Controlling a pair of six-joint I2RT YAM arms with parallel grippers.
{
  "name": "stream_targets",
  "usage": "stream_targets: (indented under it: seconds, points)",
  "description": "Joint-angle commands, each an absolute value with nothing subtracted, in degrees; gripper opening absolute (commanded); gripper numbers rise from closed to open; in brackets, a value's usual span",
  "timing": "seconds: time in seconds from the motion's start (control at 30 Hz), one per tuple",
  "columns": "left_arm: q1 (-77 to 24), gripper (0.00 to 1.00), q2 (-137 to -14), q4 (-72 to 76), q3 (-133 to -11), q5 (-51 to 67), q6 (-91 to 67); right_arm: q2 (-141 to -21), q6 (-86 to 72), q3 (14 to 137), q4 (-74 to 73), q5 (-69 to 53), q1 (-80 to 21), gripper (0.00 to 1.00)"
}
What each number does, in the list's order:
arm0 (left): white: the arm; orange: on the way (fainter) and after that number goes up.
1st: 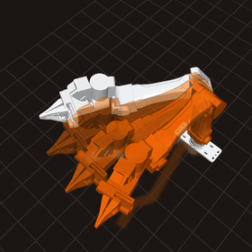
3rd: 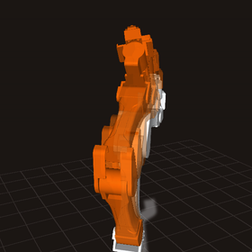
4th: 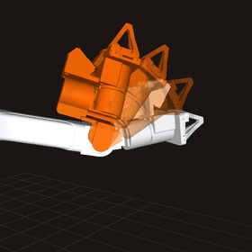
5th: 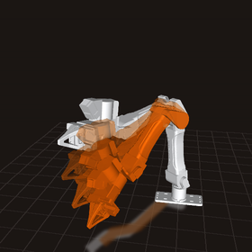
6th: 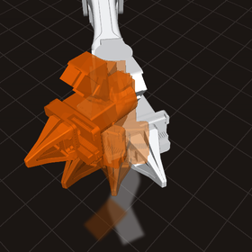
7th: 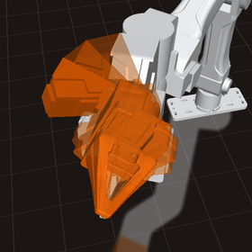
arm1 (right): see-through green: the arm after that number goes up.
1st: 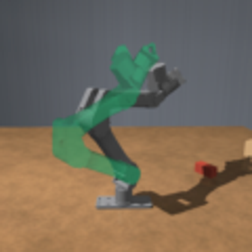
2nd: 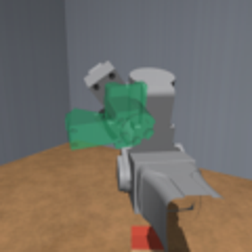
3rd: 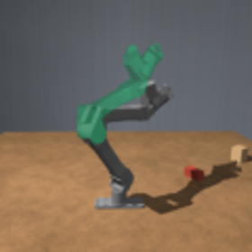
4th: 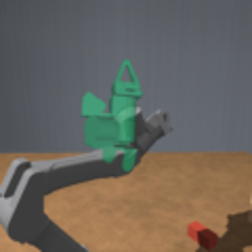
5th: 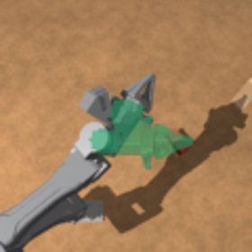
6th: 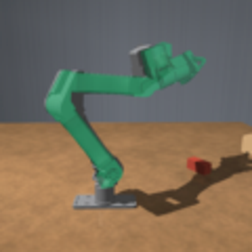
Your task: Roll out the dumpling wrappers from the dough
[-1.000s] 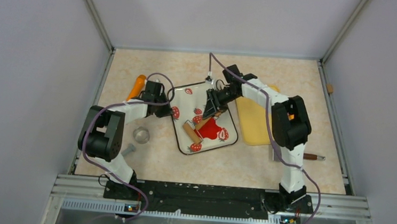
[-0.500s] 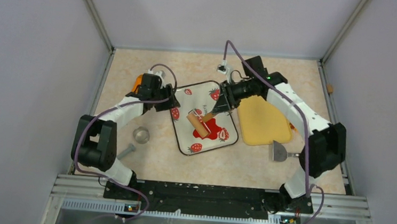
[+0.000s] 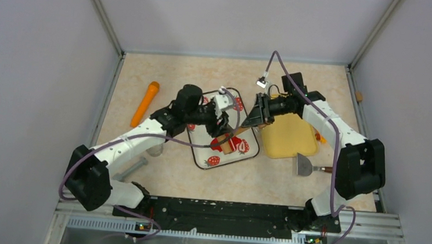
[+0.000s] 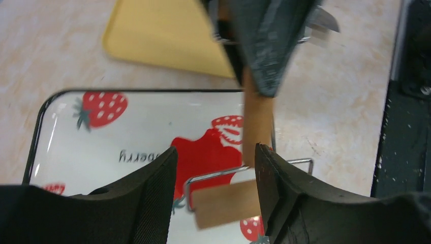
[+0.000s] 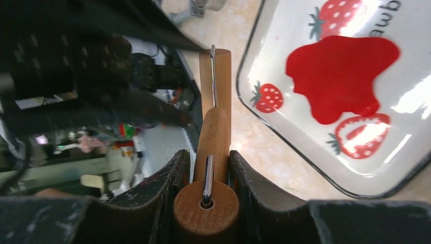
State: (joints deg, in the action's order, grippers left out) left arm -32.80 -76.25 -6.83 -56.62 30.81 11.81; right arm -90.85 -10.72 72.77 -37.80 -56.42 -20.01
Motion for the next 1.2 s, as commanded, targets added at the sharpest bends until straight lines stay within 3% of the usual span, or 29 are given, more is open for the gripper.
stream_targets:
  seconds: [0.0, 0.13, 0.23, 0.27, 0.37, 0.43, 0.57, 0.6, 0.67, 0.93, 1.0, 1.03, 1.07, 1.1, 1.13, 1.17]
  points:
    - [-38.1, 0.6, -77.7, -5.7, -59.8, 35.9, 27.6, -90.1, -23.7, 70.4, -24.8, -67.8, -18.2, 0.0]
    - [-40.8, 0.58, -81.3, -4.3, -60.6, 34.1, 29.2, -89.8, -26.0, 69.4, -22.9, -68.5, -18.0, 0.0]
    - [-41.6, 0.49, -83.3, -3.8, -60.7, 32.6, 30.0, -89.2, -26.4, 68.8, -22.6, -68.7, -17.8, 0.0]
    - [-41.6, 0.44, -83.4, -3.6, -60.7, 32.3, 30.0, -88.9, -26.4, 68.6, -22.6, -68.6, -17.6, 0.0]
    - [-41.6, 0.15, -83.2, -3.1, -60.4, 31.6, 30.3, -88.2, -26.0, 67.4, -22.9, -67.9, -16.9, 0.0]
    - [-41.6, 0.0, -82.7, -2.5, -60.2, 31.3, 30.2, -87.6, -25.4, 66.4, -22.9, -67.2, -16.0, 0.19]
    - [-41.5, 0.0, -81.0, -4.7, -60.8, 30.6, 29.1, -87.1, -22.5, 66.6, -25.7, -64.8, -12.5, 0.59]
    - [-41.5, 0.0, -80.5, -6.8, -61.4, 28.5, 28.1, -87.1, -21.1, 67.4, -26.9, -64.2, -11.2, 0.75]
    - [-41.0, 0.0, -79.3, -10.6, -61.8, 23.5, 25.6, -86.9, -17.9, 69.8, -30.4, -62.1, -7.9, 0.88]
    - [-26.5, 0.0, -76.9, -21.9, -60.1, 4.1, 6.7, -82.9, -3.4, 74.3, -46.8, -38.0, -3.6, 0.91]
    - [-21.0, 0.0, -78.7, -26.0, -61.3, 0.8, 2.6, -81.2, -0.9, 71.7, -47.9, -36.2, -3.5, 0.58]
    - [-18.0, 0.0, -79.8, -26.8, -61.4, 0.5, 2.3, -80.0, 2.2, 69.9, -48.4, -38.2, -3.5, 0.47]
    - [-16.2, 0.0, -80.6, -27.1, -61.5, -1.8, 2.4, -78.9, 3.2, 68.7, -48.7, -39.0, -3.5, 0.5]
    - [-14.7, 0.0, -81.4, -26.9, -61.6, -2.8, 2.6, -77.9, 2.2, 67.5, -48.2, -37.5, -3.5, 0.63]
    - [-13.5, 0.0, -82.1, -26.2, -61.6, -3.2, 3.1, -77.0, 0.7, 66.3, -47.7, -35.1, -3.5, 0.86]
    - [-12.4, 0.0, -83.2, -25.5, -61.9, -3.5, 3.4, -76.4, -1.1, 65.5, -47.5, -33.4, -3.5, 0.95]
